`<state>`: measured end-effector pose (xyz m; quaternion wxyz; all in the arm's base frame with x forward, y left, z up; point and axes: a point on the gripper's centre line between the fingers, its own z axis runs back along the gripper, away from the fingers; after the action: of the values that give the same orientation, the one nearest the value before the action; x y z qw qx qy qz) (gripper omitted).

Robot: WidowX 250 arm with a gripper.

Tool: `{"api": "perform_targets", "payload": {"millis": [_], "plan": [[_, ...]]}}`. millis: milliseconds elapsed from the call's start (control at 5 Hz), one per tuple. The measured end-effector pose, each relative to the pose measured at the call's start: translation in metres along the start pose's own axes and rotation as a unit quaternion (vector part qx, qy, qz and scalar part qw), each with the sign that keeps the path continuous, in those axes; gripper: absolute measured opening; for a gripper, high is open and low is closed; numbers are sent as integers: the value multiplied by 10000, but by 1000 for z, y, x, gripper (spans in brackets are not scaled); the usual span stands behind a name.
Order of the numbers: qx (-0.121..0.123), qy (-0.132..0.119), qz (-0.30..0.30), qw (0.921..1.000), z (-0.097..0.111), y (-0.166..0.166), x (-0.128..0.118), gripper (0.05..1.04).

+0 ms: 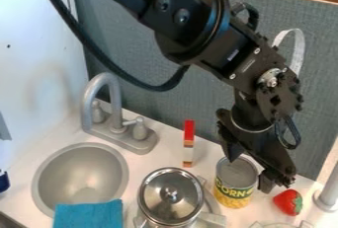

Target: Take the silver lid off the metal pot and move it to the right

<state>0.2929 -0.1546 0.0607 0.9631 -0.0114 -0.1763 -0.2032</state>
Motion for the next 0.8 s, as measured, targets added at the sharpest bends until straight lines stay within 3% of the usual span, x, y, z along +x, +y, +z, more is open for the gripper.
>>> {"api": "perform_targets", "payload": {"millis": [400,800], "plan": [[131,298,169,9993,-17,18,-17,995],[291,650,376,9967,-31,70,-53,995]]}}
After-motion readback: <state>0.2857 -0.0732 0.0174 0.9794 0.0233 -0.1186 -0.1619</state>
